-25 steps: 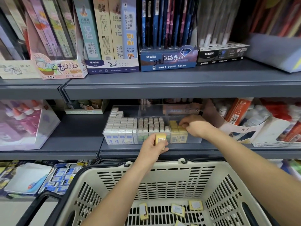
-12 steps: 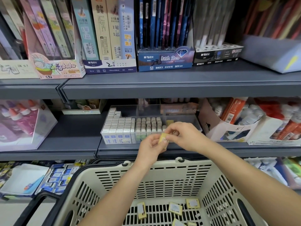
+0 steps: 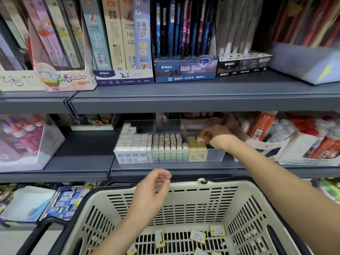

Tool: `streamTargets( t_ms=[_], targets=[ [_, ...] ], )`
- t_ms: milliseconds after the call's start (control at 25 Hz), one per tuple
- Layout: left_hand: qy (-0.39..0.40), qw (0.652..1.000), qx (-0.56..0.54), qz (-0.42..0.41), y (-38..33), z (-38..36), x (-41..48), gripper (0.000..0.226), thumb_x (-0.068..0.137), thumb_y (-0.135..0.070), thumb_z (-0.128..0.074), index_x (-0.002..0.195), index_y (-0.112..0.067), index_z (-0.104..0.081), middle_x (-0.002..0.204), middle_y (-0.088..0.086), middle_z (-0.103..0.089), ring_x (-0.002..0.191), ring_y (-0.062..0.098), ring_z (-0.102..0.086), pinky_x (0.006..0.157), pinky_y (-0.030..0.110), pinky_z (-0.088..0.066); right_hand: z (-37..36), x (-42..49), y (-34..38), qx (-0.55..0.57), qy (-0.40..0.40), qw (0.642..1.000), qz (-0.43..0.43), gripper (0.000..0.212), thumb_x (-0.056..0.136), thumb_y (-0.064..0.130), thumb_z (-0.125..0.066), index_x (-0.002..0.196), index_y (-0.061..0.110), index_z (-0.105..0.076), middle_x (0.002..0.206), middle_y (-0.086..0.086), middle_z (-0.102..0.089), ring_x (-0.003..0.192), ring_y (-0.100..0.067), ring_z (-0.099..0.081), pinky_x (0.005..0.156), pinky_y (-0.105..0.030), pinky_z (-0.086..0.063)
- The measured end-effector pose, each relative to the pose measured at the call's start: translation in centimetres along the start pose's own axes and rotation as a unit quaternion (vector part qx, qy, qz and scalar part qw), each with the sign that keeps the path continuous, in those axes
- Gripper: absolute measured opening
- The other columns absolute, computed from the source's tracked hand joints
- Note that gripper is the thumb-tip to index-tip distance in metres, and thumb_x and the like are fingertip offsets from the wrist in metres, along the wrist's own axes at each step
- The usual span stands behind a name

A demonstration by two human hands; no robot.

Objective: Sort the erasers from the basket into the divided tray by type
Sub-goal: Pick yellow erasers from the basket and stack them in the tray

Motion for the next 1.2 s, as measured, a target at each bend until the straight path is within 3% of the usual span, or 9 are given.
streamTargets(
  t_ms=[280,360,480,560,680,800,920,1080,1200],
  targets=[
    [0.081,0.994,0.031,0.064,3.7,-1.1,-3.1,0.021,0.090,-0.015,-0.059,0.099,-0.034,-0.056,0.100,-0.012,-0.063,0.093,-0.009,-0.057,0.084,0.011,-0.046,-0.7,-0.2,0.4,-0.064,0.040,0.997,0.003,0.037,0.096,0.011,-0.037,0.131,0.015,-0.048,0.137,-0.011,-0.049,0.119,-0.029,-0.049,0.093,-0.029,-0.040],
    [0.096,0.991,0.040,0.079,4.6,-0.9,-3.6,0.019,0.089,-0.017,-0.060,0.098,-0.033,-0.057,0.098,-0.011,-0.063,0.091,-0.009,-0.057,0.084,0.012,-0.047,0.1,-2.0,0.6,-0.010,-0.028,1.000,-0.006,0.034,0.095,0.015,-0.044,0.128,0.017,-0.051,0.125,-0.010,-0.059,0.111,-0.028,-0.055,0.091,-0.030,-0.045],
    [0.110,0.986,0.069,0.104,6.3,0.0,-3.6,0.017,0.089,-0.018,-0.060,0.097,-0.032,-0.057,0.098,-0.013,-0.063,0.092,-0.005,-0.058,0.087,0.015,-0.048,0.1,-7.3,2.0,0.168,-0.139,0.976,0.031,0.016,0.090,0.023,-0.056,0.105,0.024,-0.062,0.086,0.007,-0.067,0.079,-0.011,-0.062,0.070,-0.016,-0.043],
    [0.116,0.979,0.106,0.130,7.7,0.5,-3.5,0.016,0.090,-0.017,-0.058,0.100,-0.028,-0.056,0.101,-0.014,-0.060,0.095,0.000,-0.057,0.089,0.017,-0.046,-2.1,-11.4,3.7,0.281,-0.116,0.950,0.066,0.004,0.085,0.033,-0.056,0.085,0.036,-0.058,0.071,0.011,-0.065,0.067,-0.004,-0.060,0.062,-0.012,-0.046],
    [0.111,0.963,0.134,0.206,10.7,1.0,-4.1,0.014,0.091,-0.013,-0.057,0.105,-0.013,-0.059,0.102,-0.001,-0.061,0.094,0.010,-0.055,0.086,0.021,-0.046,-9.0,-15.6,6.1,0.255,0.017,0.960,0.114,0.007,0.084,0.043,-0.051,0.079,0.039,-0.055,0.069,0.016,-0.063,0.068,0.004,-0.059,0.062,-0.009,-0.047],
    [0.128,0.933,0.188,0.279,14.1,1.6,-5.9,0.018,0.092,-0.013,-0.055,0.109,-0.010,-0.058,0.113,0.007,-0.061,0.097,0.016,-0.055,0.082,0.024,-0.045,-16.7,-16.9,6.8,0.135,0.152,0.971,0.129,0.013,0.091,0.034,-0.053,0.098,0.029,-0.062,0.094,0.014,-0.064,0.083,0.001,-0.058,0.078,-0.020,-0.049],
    [0.172,0.895,0.280,0.302,16.6,2.0,-7.6,0.039,0.091,-0.009,-0.053,0.129,-0.015,-0.050,0.131,0.005,-0.053,0.114,0.020,-0.054,0.091,0.026,-0.043,-22.0,-16.6,6.1,0.074,0.201,0.972,0.095,0.032,0.092,0.028,-0.053,0.122,0.020,-0.055,0.126,0.000,-0.056,0.111,-0.016,-0.055,0.093,-0.030,-0.045],
    [0.233,0.855,0.414,0.208,17.9,1.1,-8.5,0.045,0.090,-0.008,-0.055,0.133,-0.014,-0.045,0.137,0.007,-0.041,0.124,0.024,-0.041,0.105,0.029,-0.035,-26.1,-16.8,7.4,0.035,0.225,0.965,0.130,0.050,0.090,0.019,-0.053,0.137,0.026,-0.038,0.146,0.000,-0.036,0.131,-0.022,-0.037,0.103,-0.035,-0.038],
    [0.263,0.836,0.442,0.192,18.5,0.9,-8.5,0.036,0.088,-0.012,-0.059,0.122,-0.018,-0.050,0.130,0.005,-0.041,0.121,0.024,-0.036,0.104,0.034,-0.034,-27.5,-17.1,8.5,-0.025,0.255,0.952,0.167,0.057,0.089,0.011,-0.052,0.140,0.030,-0.034,0.153,0.001,-0.017,0.136,-0.027,-0.025,0.101,-0.041,-0.041]
  ],
)
Point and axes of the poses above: each hand's wrist, its own x-axis towards the middle knuckle, its own z-axis out of the back of the hand, y = z × x, the point moved 3 cm from there along x, towards the middle knuckle
